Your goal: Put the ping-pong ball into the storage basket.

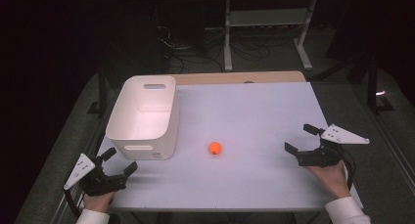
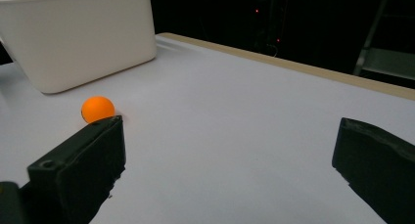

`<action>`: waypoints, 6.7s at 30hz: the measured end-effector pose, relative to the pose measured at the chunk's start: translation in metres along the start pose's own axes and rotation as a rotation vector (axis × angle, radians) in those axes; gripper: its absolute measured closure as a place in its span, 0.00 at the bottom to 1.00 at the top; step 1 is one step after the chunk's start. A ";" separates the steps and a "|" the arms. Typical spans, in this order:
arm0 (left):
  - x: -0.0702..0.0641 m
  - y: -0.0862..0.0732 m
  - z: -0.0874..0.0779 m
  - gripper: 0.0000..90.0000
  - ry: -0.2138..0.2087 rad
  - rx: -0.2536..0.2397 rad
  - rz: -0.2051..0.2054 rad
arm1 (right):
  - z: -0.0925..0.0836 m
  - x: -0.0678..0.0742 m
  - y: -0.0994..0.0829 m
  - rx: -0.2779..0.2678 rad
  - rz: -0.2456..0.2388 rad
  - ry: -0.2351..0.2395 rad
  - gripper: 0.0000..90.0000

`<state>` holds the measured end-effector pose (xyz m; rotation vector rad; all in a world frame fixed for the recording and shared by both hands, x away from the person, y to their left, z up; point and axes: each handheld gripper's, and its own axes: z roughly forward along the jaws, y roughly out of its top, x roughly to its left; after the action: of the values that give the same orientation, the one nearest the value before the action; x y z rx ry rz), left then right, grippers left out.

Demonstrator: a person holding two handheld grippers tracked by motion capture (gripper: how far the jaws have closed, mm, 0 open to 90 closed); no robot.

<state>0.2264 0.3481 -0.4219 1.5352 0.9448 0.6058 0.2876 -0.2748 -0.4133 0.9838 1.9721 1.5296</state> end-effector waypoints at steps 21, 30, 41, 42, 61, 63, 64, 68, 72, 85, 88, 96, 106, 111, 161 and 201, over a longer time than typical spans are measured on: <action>-0.008 0.003 0.005 0.00 -0.068 -0.020 0.038 | 0.003 0.004 0.005 0.047 -0.015 0.039 0.00; -0.008 0.003 0.006 0.00 -0.075 -0.017 0.049 | 0.006 0.002 0.013 0.067 -0.001 0.074 0.00; -0.008 0.003 0.009 0.00 -0.090 -0.017 0.060 | 0.013 0.003 0.027 0.094 -0.016 0.094 0.00; -0.008 0.003 0.009 0.00 -0.090 -0.018 0.060 | 0.014 0.003 0.028 0.096 -0.018 0.098 0.00; -0.011 0.005 0.012 0.00 -0.098 -0.042 0.053 | 0.032 0.013 0.057 0.151 -0.074 0.148 0.00; -0.011 0.006 0.013 0.00 -0.104 -0.041 0.057 | 0.034 0.013 0.060 0.163 -0.088 0.144 0.00; -0.011 0.006 0.013 0.00 -0.108 -0.040 0.067 | 0.035 0.014 0.061 0.170 -0.082 0.145 0.00; -0.013 0.006 0.014 0.00 -0.122 -0.045 0.068 | 0.040 0.016 0.064 0.178 -0.090 0.151 0.00; -0.013 0.007 0.013 0.00 -0.126 -0.051 0.077 | 0.046 0.019 0.066 0.191 -0.099 0.161 0.00; -0.015 0.009 0.013 0.00 -0.165 -0.054 0.082 | 0.057 0.022 0.075 0.228 -0.128 0.190 0.00; -0.015 0.009 0.014 0.00 -0.166 -0.057 0.073 | 0.059 0.023 0.077 0.235 -0.131 0.202 0.00; -0.013 0.008 0.013 0.00 -0.155 -0.052 0.079 | 0.072 0.031 0.089 0.262 -0.163 0.226 0.00; -0.014 0.007 0.014 0.00 -0.152 -0.048 0.074 | 0.084 0.037 0.097 0.276 -0.176 0.242 0.00; -0.013 0.007 0.015 0.00 -0.153 -0.046 0.079 | 0.088 0.039 0.098 0.286 -0.180 0.251 0.00; -0.013 0.006 0.015 0.00 -0.157 -0.035 0.079 | 0.150 0.070 0.105 0.441 -0.269 0.357 0.00; -0.015 0.007 0.014 0.00 -0.162 -0.042 0.074 | 0.193 0.095 0.087 0.548 -0.313 0.443 0.00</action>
<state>0.2309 0.3278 -0.4162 1.5616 0.7508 0.5409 0.3886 -0.0693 -0.3776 0.4962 2.7958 1.1169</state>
